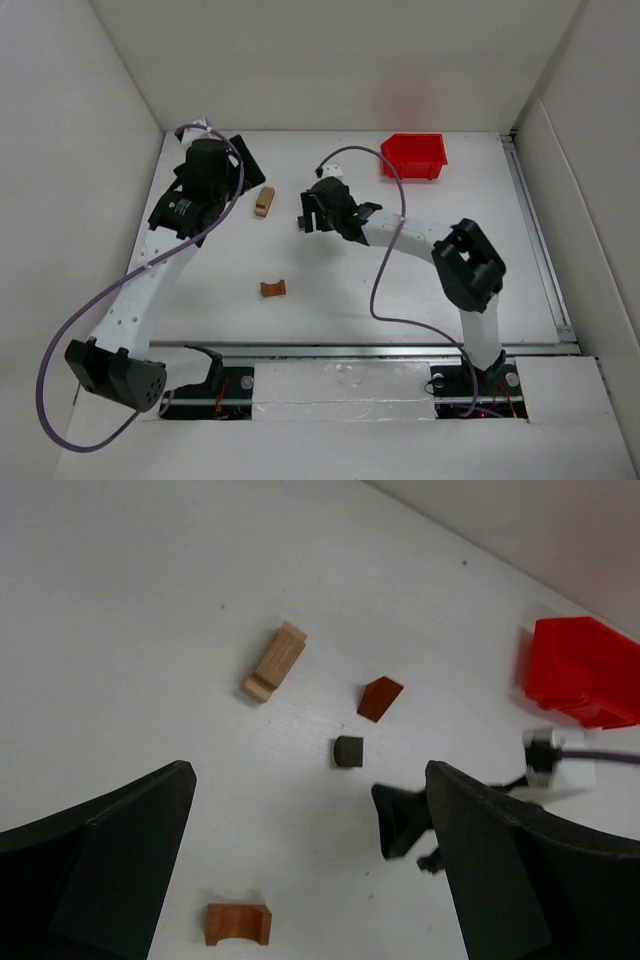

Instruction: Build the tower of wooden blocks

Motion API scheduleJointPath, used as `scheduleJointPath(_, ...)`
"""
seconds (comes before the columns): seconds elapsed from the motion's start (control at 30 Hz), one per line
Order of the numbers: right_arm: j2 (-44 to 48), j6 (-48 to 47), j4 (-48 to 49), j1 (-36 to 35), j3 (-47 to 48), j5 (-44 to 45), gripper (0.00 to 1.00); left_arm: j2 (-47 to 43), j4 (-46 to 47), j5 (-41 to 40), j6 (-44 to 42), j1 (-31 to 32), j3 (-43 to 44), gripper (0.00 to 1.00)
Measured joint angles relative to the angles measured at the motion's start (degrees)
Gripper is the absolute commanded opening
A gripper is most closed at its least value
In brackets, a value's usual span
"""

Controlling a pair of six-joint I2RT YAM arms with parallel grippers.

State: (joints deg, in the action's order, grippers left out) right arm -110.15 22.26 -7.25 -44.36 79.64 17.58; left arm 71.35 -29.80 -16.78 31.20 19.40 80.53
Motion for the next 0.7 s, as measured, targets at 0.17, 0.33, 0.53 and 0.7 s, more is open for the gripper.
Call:
scheduleJointPath(0.17,-13.81,-0.02,-4.94,-0.81,13.88,0.81,0.78,-3.43,0.37,1.14,0.15,0.13,-10.36,0.99)
scheduleJointPath(0.33,-23.54,-0.39,-11.82,-1.49,26.05,1.42,0.76,-4.48,1.51,3.85,-0.35,0.11,-16.83,0.99)
scheduleJointPath(0.53,-27.89,-1.07,-16.37,-2.01,34.18,1.75,0.49,-4.59,4.76,6.86,-0.9,0.11,-19.69,0.99)
scheduleJointPath(0.7,-27.93,-0.35,-17.44,-2.36,34.25,3.02,0.46,-4.94,5.97,8.02,-1.51,0.13,-19.87,0.99)
